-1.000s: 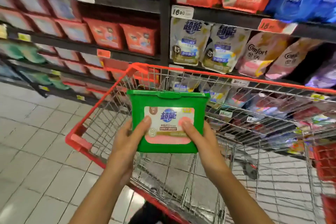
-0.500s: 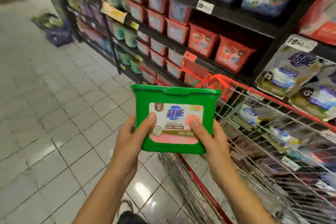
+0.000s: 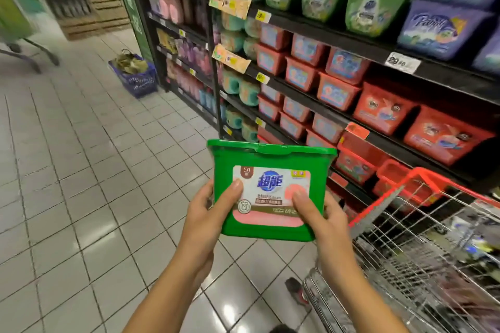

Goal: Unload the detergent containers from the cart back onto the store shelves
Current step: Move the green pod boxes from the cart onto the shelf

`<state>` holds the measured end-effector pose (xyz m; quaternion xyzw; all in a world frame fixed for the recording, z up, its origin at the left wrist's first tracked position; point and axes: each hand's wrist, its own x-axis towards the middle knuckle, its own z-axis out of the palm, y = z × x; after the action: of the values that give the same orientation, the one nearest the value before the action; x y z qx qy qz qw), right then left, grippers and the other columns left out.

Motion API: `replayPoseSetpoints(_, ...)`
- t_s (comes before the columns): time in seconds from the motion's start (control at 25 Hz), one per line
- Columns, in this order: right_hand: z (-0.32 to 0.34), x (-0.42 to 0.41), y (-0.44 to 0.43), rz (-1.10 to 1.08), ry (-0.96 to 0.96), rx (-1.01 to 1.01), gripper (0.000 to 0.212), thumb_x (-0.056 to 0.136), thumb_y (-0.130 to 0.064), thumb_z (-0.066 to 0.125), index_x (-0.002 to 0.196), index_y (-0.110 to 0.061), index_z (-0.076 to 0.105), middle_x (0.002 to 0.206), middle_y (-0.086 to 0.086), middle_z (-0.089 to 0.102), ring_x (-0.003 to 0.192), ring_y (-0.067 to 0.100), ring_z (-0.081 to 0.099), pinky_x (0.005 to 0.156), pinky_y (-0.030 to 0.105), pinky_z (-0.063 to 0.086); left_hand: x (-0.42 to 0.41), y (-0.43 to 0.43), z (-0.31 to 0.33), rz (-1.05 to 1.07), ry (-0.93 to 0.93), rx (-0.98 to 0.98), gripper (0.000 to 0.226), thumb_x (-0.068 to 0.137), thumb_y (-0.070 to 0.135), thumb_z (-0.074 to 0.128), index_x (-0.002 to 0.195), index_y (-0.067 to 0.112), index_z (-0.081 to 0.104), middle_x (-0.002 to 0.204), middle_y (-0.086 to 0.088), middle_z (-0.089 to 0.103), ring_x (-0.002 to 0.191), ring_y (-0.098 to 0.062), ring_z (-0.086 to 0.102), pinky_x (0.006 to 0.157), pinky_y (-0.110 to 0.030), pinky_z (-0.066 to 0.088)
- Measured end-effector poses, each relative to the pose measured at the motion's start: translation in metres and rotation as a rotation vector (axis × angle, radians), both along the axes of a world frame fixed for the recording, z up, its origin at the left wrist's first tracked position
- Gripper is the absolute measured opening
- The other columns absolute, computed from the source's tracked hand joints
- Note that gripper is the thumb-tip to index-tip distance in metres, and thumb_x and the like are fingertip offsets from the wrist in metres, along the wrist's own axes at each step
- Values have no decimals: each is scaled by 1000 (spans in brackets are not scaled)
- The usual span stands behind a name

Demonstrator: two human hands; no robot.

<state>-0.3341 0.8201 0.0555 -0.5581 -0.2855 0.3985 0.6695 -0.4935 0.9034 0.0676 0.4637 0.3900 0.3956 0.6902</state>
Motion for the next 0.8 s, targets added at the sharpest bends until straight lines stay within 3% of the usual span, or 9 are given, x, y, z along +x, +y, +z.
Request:
replayPoseSetpoints(0.28,1,16,111,14,-45,-2,45,75,-34,70,111,-8,65,102,8,75,91,23,73,70,23,56,12,110,-3,9,-22,-3,59,62,47,72,110,13,67,99,-9,76,81,-18,73,62,-19,55)
replayPoseSetpoints(0.4,2,36,176,11,-63,-4,46,74,-35,71,112,-10,65,104,8,75,95,26,72,80,34,58,32,175,-1,8,-23,20,61,62,48,73,112,14,67,98,-9,76,82,-19,74,62,-19,55)
replayPoseSetpoints(0.52,8,62,237,20,-74,6,47,75,-38,71,114,-13,64,106,7,74,97,26,71,83,35,58,56,239,6,-16,-33,40,61,62,48,73,113,16,66,100,-8,76,83,-19,74,63,-19,55)
replayPoseSetpoints(0.6,17,77,272,24,-72,5,47,73,-40,73,113,-17,65,106,6,74,95,24,72,81,36,58,72,276,13,-30,-37,57,62,61,49,73,113,17,66,99,-7,76,83,-19,74,62,-19,55)
replayPoseSetpoints(0.72,31,98,317,1,-78,21,48,72,-41,72,112,-15,64,104,7,75,88,20,73,67,26,57,96,329,24,-85,-55,74,63,62,49,72,116,17,65,100,-7,76,84,-20,74,63,-19,55)
replayPoseSetpoints(0.8,39,110,343,-15,-79,30,53,72,-41,72,116,-13,62,105,7,75,91,22,73,70,27,58,111,362,30,-121,-75,85,62,63,49,72,115,16,65,100,-8,76,85,-21,74,64,-19,56)
